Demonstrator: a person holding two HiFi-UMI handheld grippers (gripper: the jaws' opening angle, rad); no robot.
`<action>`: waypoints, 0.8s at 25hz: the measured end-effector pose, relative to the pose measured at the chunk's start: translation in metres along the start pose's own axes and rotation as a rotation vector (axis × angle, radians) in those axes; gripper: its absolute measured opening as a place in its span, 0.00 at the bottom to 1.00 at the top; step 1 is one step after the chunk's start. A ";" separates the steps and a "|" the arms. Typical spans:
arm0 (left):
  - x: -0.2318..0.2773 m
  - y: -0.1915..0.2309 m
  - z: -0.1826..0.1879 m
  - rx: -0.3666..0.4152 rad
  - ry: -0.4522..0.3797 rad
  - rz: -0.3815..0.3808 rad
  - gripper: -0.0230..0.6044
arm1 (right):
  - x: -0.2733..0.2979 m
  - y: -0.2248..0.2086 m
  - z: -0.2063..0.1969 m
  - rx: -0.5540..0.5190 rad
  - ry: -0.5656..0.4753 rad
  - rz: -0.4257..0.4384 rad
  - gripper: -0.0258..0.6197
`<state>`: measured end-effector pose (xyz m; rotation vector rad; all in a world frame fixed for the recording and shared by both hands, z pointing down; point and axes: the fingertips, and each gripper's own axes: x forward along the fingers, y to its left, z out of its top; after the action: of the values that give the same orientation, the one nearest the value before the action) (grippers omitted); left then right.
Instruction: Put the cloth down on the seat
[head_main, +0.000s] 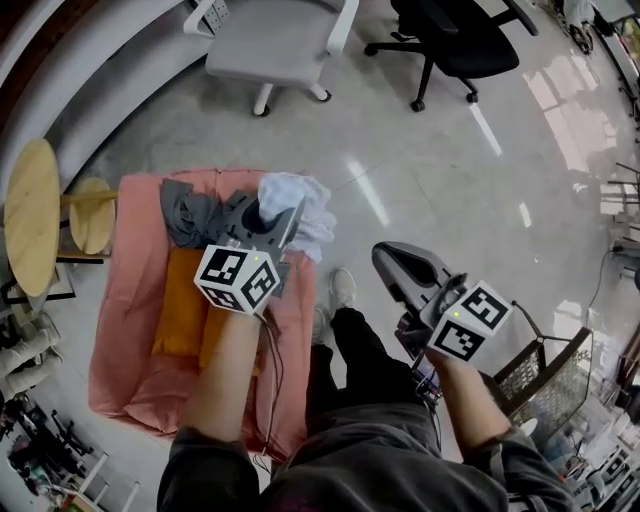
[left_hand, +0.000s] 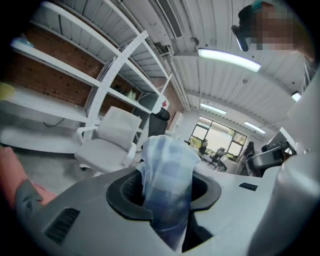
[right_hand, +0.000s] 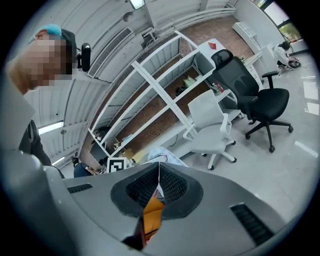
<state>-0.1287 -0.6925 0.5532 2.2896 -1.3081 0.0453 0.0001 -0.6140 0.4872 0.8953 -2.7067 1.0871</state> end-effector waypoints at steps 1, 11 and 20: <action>-0.006 0.018 -0.007 0.008 0.011 0.040 0.29 | 0.008 0.003 -0.005 -0.001 0.015 0.009 0.06; -0.044 0.134 -0.068 -0.016 0.159 0.322 0.55 | 0.059 0.011 -0.035 0.001 0.106 0.044 0.06; -0.084 0.137 -0.060 -0.008 0.105 0.404 0.66 | 0.074 0.029 -0.039 -0.003 0.118 0.075 0.06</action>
<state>-0.2728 -0.6560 0.6380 1.9528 -1.6869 0.2919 -0.0820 -0.6080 0.5195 0.7098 -2.6639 1.1119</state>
